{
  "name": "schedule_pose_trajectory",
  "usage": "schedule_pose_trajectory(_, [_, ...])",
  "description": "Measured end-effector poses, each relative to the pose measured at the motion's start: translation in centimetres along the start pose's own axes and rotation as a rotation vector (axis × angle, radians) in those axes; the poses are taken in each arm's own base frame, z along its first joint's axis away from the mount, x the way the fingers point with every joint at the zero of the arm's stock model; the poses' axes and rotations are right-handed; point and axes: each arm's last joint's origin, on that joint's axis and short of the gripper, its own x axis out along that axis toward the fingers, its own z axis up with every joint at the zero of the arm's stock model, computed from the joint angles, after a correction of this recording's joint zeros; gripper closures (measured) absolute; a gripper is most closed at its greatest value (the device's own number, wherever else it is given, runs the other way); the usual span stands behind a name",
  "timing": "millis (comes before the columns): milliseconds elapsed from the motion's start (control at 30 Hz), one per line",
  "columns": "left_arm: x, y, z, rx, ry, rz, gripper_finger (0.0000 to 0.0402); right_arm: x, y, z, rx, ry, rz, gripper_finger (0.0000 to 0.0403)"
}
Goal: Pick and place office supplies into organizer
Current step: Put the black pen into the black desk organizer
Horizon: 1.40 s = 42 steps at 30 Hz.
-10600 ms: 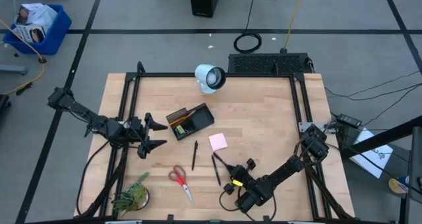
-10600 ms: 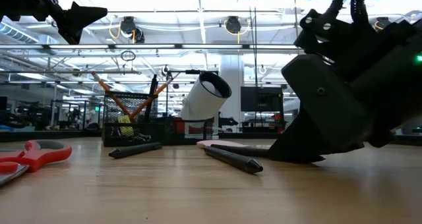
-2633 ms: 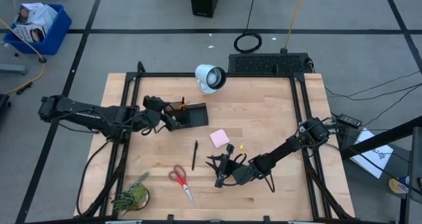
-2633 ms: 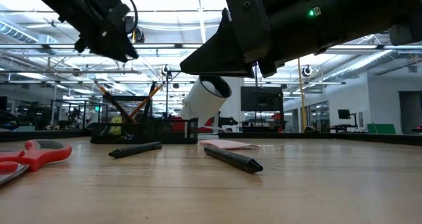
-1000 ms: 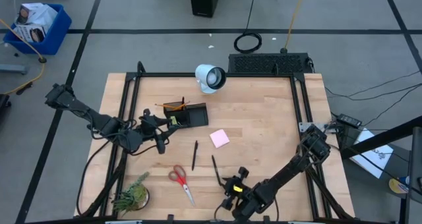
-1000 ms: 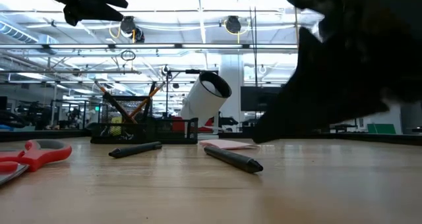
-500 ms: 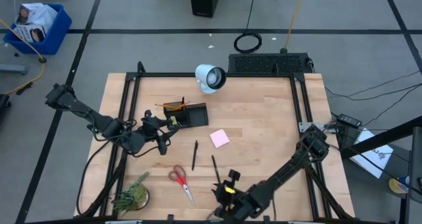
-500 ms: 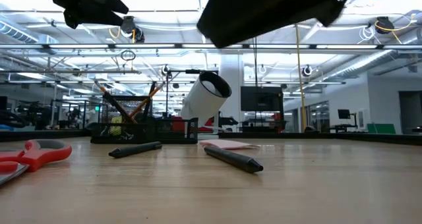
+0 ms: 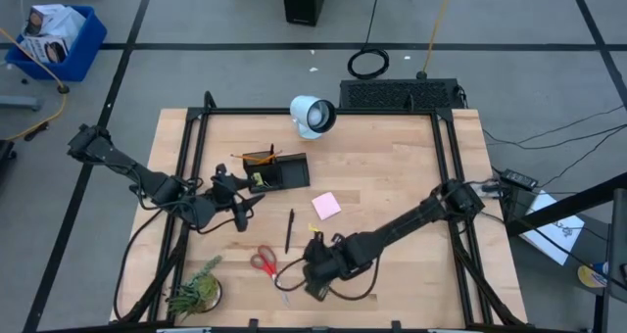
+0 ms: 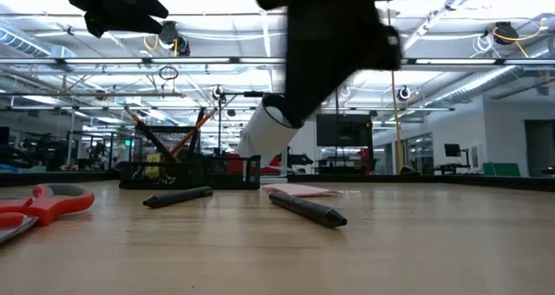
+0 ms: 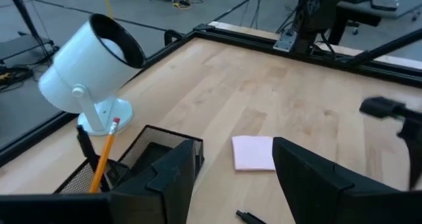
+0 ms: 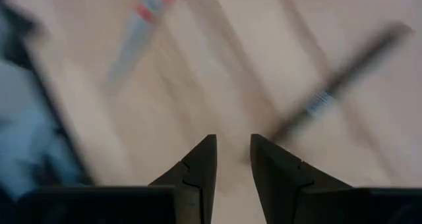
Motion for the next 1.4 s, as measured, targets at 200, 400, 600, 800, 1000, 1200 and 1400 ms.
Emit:
schedule_pose_trajectory(200, [0.0,-0.1,0.0,0.001,0.017,-0.031,0.0197,0.6,0.8,0.9,0.051,-0.001,0.191,0.0318])
schedule_pose_trajectory(400, [0.0,-0.1,-0.1,-0.002,0.018,-0.032,0.0203,1.0,-1.5,-0.3,0.153,0.032,-0.083,0.031])
schedule_pose_trajectory(600, [0.0,-0.1,0.0,0.006,0.017,-0.033,0.0202,1.4,-1.3,-1.3,0.123,0.008,-0.123,0.0274])
schedule_pose_trajectory(800, [0.0,-0.1,-0.1,0.005,0.017,-0.036,0.0209,1.4,-1.4,-1.1,0.089,-0.008,-0.132,0.0201])
schedule_pose_trajectory(1000, [0.0,-0.1,-0.1,0.005,0.017,-0.037,0.021,2.1,-1.9,-1.0,0.07,-0.122,-0.173,0.0141])
schedule_pose_trajectory(1200, [0.0,-0.1,-0.1,0.001,0.017,-0.037,0.0213,4.5,-2.6,-2.6,0.097,-0.189,-0.149,0.0125])
schedule_pose_trajectory(1400, [0.0,-0.1,-0.1,-0.001,0.017,-0.037,0.0213,5.2,-2.6,-4.4,0.104,-0.293,-0.192,0.0134])
